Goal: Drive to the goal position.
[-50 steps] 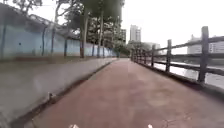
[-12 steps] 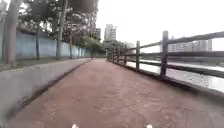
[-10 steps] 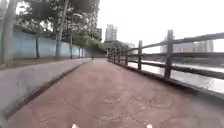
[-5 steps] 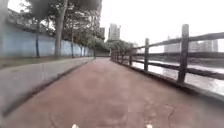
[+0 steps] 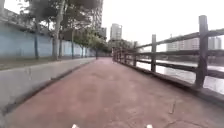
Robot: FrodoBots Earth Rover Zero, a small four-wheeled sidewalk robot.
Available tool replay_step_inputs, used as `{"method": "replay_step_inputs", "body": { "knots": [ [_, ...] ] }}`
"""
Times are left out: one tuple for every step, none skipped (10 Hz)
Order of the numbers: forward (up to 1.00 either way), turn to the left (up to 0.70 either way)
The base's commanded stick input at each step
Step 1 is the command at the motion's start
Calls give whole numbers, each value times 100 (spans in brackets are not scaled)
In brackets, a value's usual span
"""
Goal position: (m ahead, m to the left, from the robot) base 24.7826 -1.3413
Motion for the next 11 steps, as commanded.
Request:
{"method": "replay_step_inputs", "body": {
  "knots": [
    [100, 0],
    [100, 0],
    [100, 0],
    [100, 0],
    [100, 0],
    [100, 0],
    [100, 0],
    [100, 0],
    [100, 0],
    [100, 0],
    [100, 0]
  ]
}}
